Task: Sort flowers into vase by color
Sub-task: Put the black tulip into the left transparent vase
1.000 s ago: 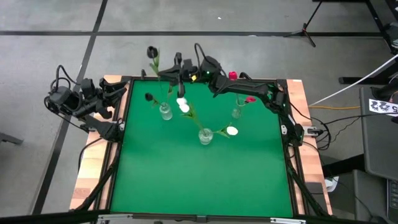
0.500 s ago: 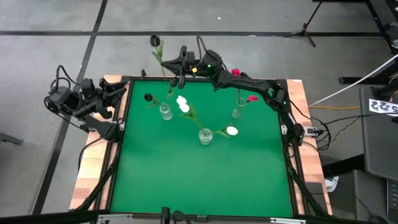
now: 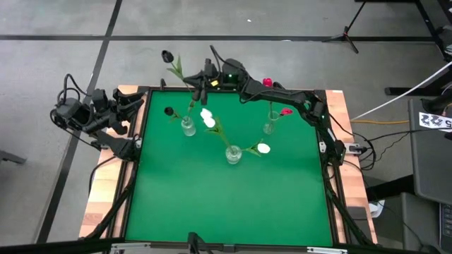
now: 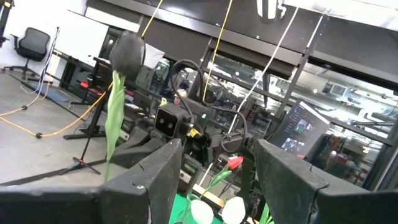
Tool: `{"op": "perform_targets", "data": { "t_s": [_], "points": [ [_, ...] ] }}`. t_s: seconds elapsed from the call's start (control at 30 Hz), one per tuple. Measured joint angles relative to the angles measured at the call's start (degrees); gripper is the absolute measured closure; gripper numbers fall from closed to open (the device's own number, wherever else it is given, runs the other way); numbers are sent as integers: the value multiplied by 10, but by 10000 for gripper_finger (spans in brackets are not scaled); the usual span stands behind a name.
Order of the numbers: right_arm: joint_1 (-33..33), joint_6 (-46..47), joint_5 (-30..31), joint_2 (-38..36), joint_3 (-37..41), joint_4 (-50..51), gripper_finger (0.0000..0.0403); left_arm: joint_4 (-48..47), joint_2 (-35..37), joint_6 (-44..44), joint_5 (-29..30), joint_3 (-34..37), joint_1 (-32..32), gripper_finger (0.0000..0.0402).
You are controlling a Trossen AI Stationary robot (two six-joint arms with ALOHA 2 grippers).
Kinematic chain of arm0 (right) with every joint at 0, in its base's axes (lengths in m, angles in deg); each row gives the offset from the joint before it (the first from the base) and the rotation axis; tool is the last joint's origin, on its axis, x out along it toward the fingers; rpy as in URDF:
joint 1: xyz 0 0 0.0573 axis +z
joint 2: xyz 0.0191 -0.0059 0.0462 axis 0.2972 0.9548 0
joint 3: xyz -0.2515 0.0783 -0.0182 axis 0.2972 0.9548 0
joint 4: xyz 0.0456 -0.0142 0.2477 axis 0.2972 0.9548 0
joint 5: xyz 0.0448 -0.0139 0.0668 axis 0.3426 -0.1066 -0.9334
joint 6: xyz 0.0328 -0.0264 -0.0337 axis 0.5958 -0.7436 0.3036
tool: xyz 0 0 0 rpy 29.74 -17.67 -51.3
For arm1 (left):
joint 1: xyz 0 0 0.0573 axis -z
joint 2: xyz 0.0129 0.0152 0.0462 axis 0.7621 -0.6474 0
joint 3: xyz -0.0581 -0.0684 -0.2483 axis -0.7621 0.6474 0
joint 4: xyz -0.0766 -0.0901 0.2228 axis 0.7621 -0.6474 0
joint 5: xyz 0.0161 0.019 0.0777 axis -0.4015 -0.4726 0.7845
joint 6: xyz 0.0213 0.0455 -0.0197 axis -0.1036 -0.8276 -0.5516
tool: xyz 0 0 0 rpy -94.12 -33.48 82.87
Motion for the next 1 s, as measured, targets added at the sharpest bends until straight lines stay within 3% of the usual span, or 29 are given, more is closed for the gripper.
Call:
{"op": "perform_targets", "data": {
  "t_s": [0.27,0.4,0.6,0.9,1.0],
  "points": [
    [4,-5,-6,0,0,40,403,0,0,0,0,0,0,202],
    [4,9,27,-2,0,39,403,0,0,1,0,0,0,202],
    [4,12,42,-7,1,-44,403,-13,0,1,0,0,0,202],
    [-9,8,72,-8,0,40,403,-17,0,6,0,0,0,202],
    [-7,-5,62,-6,1,15,403,-20,0,8,0,0,0,202]
  ]
}}
